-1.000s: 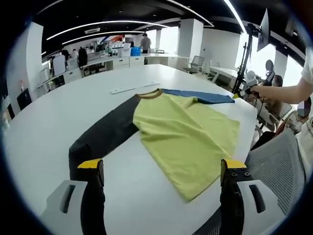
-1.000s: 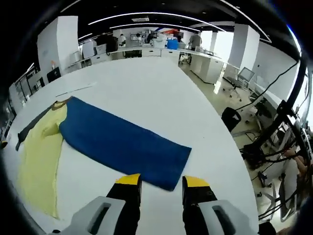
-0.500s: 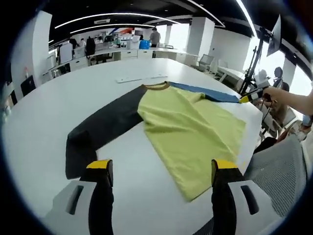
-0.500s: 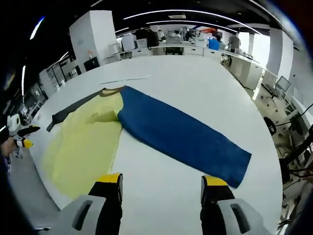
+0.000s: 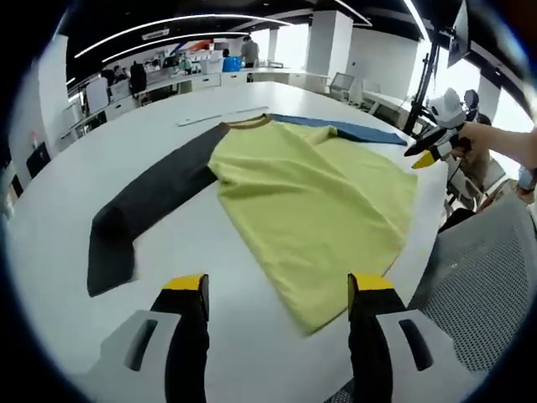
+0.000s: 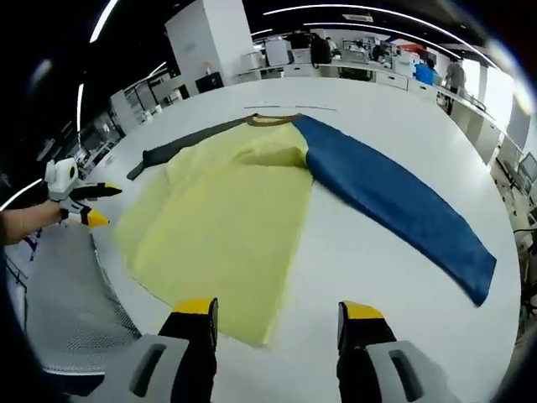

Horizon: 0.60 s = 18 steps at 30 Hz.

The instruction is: Fold the garment on the visible template until the final outline fits inside the template.

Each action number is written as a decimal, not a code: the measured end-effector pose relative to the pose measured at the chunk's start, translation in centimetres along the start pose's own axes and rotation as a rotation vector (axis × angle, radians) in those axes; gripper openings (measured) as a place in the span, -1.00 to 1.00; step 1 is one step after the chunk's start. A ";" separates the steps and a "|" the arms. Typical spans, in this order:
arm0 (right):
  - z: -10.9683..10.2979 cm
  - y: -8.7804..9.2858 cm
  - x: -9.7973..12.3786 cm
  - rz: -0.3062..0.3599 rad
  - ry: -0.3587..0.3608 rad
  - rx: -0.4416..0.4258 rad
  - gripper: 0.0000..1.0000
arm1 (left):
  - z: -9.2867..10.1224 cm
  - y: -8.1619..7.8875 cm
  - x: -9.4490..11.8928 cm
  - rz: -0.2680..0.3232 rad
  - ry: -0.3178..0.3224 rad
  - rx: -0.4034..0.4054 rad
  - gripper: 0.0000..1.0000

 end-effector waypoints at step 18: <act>-1.5 2.1 -0.8 -0.032 0.049 0.099 -0.59 | 1.8 1.3 -0.3 -0.060 -0.021 -0.011 -0.37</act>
Point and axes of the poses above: the point that each gripper's makers call its tool centre point, and the gripper's own axes: x roughly backward along the fingers, z roughly to its right, y roughly out of its underside, the point moved 7 cm from there along x, roughly backward along the fingers, and after that the axes turned 10 degrees about -x, right-handed, at the moved point
